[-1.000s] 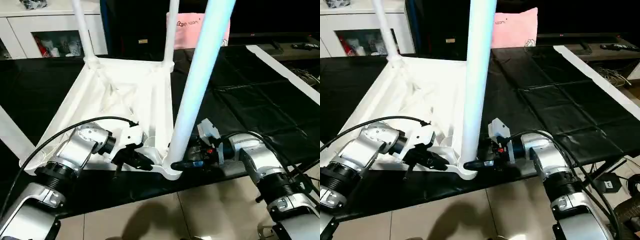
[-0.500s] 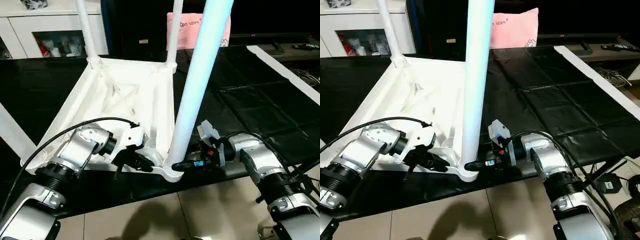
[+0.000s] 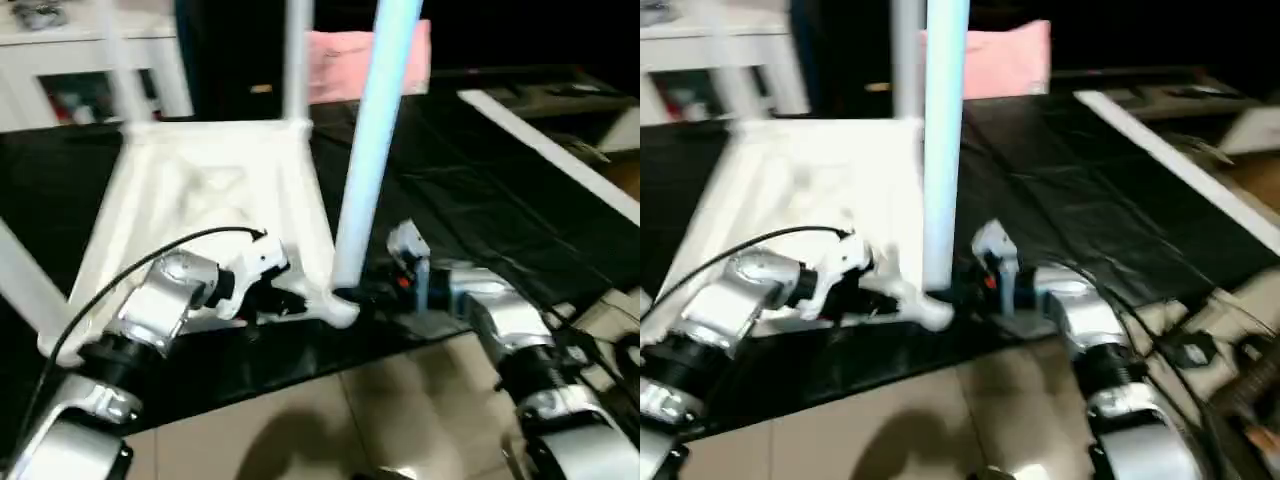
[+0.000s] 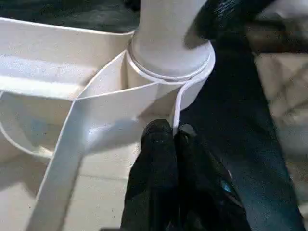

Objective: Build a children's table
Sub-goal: Rotate leg to tighten

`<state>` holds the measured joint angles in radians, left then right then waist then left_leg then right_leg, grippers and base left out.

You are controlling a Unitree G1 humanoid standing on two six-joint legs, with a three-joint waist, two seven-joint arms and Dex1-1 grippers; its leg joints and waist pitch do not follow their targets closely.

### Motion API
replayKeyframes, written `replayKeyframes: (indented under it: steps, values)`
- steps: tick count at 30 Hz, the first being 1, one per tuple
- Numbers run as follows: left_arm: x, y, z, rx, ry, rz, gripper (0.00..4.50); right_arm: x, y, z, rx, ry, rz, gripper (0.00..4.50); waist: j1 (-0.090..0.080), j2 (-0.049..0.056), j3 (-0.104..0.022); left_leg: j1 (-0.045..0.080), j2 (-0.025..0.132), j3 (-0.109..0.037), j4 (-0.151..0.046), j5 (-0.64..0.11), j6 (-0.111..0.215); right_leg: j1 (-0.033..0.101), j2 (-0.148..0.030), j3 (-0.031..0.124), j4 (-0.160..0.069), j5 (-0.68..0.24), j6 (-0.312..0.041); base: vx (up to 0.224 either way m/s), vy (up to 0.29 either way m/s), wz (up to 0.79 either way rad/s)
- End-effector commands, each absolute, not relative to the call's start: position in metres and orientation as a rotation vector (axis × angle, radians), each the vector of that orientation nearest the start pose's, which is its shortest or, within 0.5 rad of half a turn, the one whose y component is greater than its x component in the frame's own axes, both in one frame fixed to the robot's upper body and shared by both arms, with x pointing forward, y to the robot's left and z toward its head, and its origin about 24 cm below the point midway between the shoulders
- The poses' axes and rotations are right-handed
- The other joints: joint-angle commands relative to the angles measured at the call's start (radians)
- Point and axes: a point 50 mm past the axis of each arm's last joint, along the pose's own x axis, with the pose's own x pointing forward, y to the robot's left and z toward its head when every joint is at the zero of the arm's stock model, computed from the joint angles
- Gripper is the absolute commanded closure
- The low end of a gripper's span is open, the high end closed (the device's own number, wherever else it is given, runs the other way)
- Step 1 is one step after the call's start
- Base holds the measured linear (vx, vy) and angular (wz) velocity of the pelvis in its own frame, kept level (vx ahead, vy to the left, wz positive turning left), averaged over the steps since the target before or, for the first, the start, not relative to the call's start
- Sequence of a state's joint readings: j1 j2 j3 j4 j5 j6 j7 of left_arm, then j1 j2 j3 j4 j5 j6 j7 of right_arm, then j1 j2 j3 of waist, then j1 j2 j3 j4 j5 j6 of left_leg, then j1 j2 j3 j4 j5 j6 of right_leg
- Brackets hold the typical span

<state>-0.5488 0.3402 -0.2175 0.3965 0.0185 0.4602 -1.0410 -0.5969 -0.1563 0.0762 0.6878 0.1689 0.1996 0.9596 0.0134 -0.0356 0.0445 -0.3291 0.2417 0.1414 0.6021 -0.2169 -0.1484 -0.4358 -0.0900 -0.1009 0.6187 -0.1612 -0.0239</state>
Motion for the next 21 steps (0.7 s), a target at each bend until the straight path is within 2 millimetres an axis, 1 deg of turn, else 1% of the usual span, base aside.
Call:
replayKeyframes:
  steps: [1, 2, 3, 4, 5, 6, 7, 8, 9, 10, 11, 12, 13, 14, 15, 16, 17, 19, 20, 21]
  values:
    - [0.318, 0.113, 0.06, 0.192, 0.505, -1.031, 4.5, 0.33, -0.075, 0.036, 0.121, 0.391, 0.995, 2.5, 0.003, -0.004, -0.053, -0.037, -0.037, 0.024, -0.073, -0.199, 0.015, 0.075, -0.03, 0.019, -0.109, -0.564, -0.045, 0.0, 0.0, 0.0]
    - [0.32, 0.107, 0.061, 0.162, 0.485, -0.989, 4.5, 0.331, -0.07, 0.032, 0.121, 0.404, 0.943, 2.5, -0.002, -0.007, -0.055, -0.038, -0.037, 0.022, -0.074, -0.202, 0.018, 0.078, -0.031, 0.017, -0.11, -0.56, -0.045, 0.0, 0.0, 0.0]
    - [0.321, 0.103, 0.063, 0.144, 0.475, -0.966, 4.5, 0.332, -0.066, 0.03, 0.118, 0.412, 0.913, 2.5, -0.008, -0.004, -0.056, -0.042, -0.036, 0.021, -0.075, -0.202, 0.025, 0.08, -0.031, 0.016, -0.111, -0.54, -0.049, 0.0, 0.0, 0.0]
    - [0.324, 0.096, 0.065, 0.13, 0.452, -0.929, 4.5, 0.332, -0.06, 0.028, 0.118, 0.413, 0.88, 2.5, -0.01, -0.003, -0.056, -0.039, -0.036, 0.021, -0.074, -0.201, 0.028, 0.078, -0.032, 0.016, -0.112, -0.527, -0.055, 0.0, 0.0, 0.0]
    - [0.326, 0.088, 0.068, 0.127, 0.427, -0.881, 4.5, 0.333, -0.052, 0.027, 0.12, 0.413, 0.841, 2.5, -0.013, -0.005, -0.058, -0.035, -0.034, 0.023, -0.074, -0.195, 0.036, 0.073, -0.031, 0.02, -0.109, -0.489, -0.074, 0.0, 0.0, 0.0]
    - [0.327, 0.086, 0.069, 0.132, 0.419, -0.869, 4.5, 0.333, -0.05, 0.027, 0.121, 0.412, 0.832, 2.5, -0.014, -0.006, -0.059, -0.03, -0.032, 0.024, -0.075, -0.198, 0.041, 0.069, -0.03, 0.021, -0.107, -0.462, -0.094, 0.0, 0.0, 0.0]
    - [0.327, 0.086, 0.069, 0.132, 0.419, -0.869, 4.5, 0.333, -0.05, 0.027, 0.121, 0.412, 0.832, 2.51, -0.015, -0.006, -0.06, -0.029, -0.032, 0.025, -0.075, -0.197, 0.045, 0.07, -0.029, 0.022, -0.104, -0.445, -0.102, 0.0, 0.0, 0.0]
    - [0.328, 0.084, 0.071, 0.149, 0.408, -0.85, 4.5, 0.333, -0.047, 0.028, 0.121, 0.409, 0.822, 2.51, -0.013, -0.005, -0.061, -0.03, -0.031, 0.026, -0.075, -0.19, 0.057, 0.071, -0.029, 0.026, -0.1, -0.409, -0.117, 0.0, 0.0, 0.0]
    - [0.329, 0.082, 0.073, 0.162, 0.397, -0.838, 4.5, 0.335, -0.044, 0.029, 0.123, 0.402, 0.8, 2.51, -0.011, -0.001, -0.061, -0.027, -0.029, 0.027, -0.075, -0.184, 0.066, 0.069, -0.029, 0.029, -0.096, -0.376, -0.134, 0.0, 0.0, 0.0]
    - [0.332, 0.078, 0.078, 0.157, 0.38, -0.802, 4.5, 0.336, -0.039, 0.03, 0.122, 0.396, 0.757, 2.51, -0.012, -0.002, -0.061, -0.027, -0.028, 0.028, -0.076, -0.186, 0.068, 0.068, -0.028, 0.03, -0.096, -0.368, -0.141, 0.0, 0.0, 0.0]
    - [0.332, 0.078, 0.078, 0.157, 0.379, -0.8, 4.5, 0.336, -0.039, 0.03, 0.122, 0.396, 0.755, 2.52, -0.013, -0.004, -0.063, -0.028, -0.029, 0.03, -0.074, -0.178, 0.066, 0.068, -0.028, 0.032, -0.092, -0.35, -0.153, 0.0, 0.0, 0.0]
    - [0.333, 0.077, 0.08, 0.151, 0.375, -0.785, 4.5, 0.337, -0.037, 0.03, 0.119, 0.395, 0.73, 2.52, -0.011, -0.002, -0.066, -0.031, -0.031, 0.03, -0.074, -0.154, 0.066, 0.074, -0.028, 0.034, -0.087, -0.317, -0.162, 0.0, 0.0, 0.0]
    - [0.333, 0.077, 0.08, 0.151, 0.375, -0.784, 4.5, 0.337, -0.036, 0.029, 0.119, 0.396, 0.727, 2.52, -0.011, -0.002, -0.067, -0.032, -0.031, 0.03, -0.074, -0.141, 0.068, 0.075, -0.029, 0.035, -0.085, -0.296, -0.166, 0.0, 0.0, 0.0]
    - [0.333, 0.077, 0.08, 0.154, 0.376, -0.781, 4.5, 0.337, -0.035, 0.029, 0.115, 0.397, 0.721, 2.52, -0.01, -0.001, -0.069, -0.033, -0.03, 0.03, -0.073, -0.118, 0.072, 0.077, -0.028, 0.036, -0.079, -0.25, -0.181, 0.0, 0.0, 0.0]
    - [0.334, 0.079, 0.079, 0.166, 0.383, -0.778, 4.5, 0.337, -0.035, 0.028, 0.103, 0.392, 0.712, 2.52, -0.01, 0.0, -0.069, -0.033, -0.03, 0.031, -0.073, -0.105, 0.078, 0.078, -0.028, 0.036, -0.077, -0.218, -0.194, 0.0, 0.0, 0.0]
    - [0.334, 0.079, 0.079, 0.166, 0.383, -0.778, 4.5, 0.337, -0.035, 0.028, 0.103, 0.392, 0.712, 2.52, -0.01, 0.002, -0.069, -0.032, -0.03, 0.031, -0.072, -0.101, 0.08, 0.078, -0.028, 0.037, -0.075, -0.205, -0.2, 0.0, 0.0, 0.0]
    - [0.334, 0.084, 0.076, 0.189, 0.393, -0.775, 4.5, 0.338, -0.038, 0.029, 0.084, 0.379, 0.713, 2.52, -0.01, 0.002, -0.069, -0.033, -0.03, 0.032, -0.072, -0.096, 0.086, 0.079, -0.027, 0.038, -0.073, -0.179, -0.213, 0.0, 0.0, 0.0]
    - [0.335, 0.09, 0.075, 0.222, 0.401, -0.784, 4.5, 0.338, -0.042, 0.031, 0.099, 0.356, 0.737, 2.52, -0.01, 0.002, -0.068, -0.032, -0.03, 0.032, -0.073, -0.107, 0.089, 0.079, -0.027, 0.038, -0.075, -0.187, -0.215, 0.0, 0.0, 0.0]
    - [0.334, 0.092, 0.074, 0.232, 0.405, -0.792, 4.5, 0.339, -0.044, 0.032, 0.105, 0.344, 0.74, 1.96, -0.011, 0.002, -0.067, -0.033, -0.03, 0.032, -0.074, -0.122, 0.089, 0.08, -0.028, 0.038, -0.076, -0.205, -0.212, 0.0, 0.0, 0.0]
    - [0.334, 0.095, 0.073, 0.236, 0.41, -0.8, 4.5, 0.34, -0.047, 0.033, 0.104, 0.333, 0.739, 1.96, -0.01, 0.002, -0.065, -0.031, -0.03, 0.033, -0.075, -0.138, 0.086, 0.078, -0.029, 0.037, -0.08, -0.232, -0.204, 0.0, 0.0, 0.0]
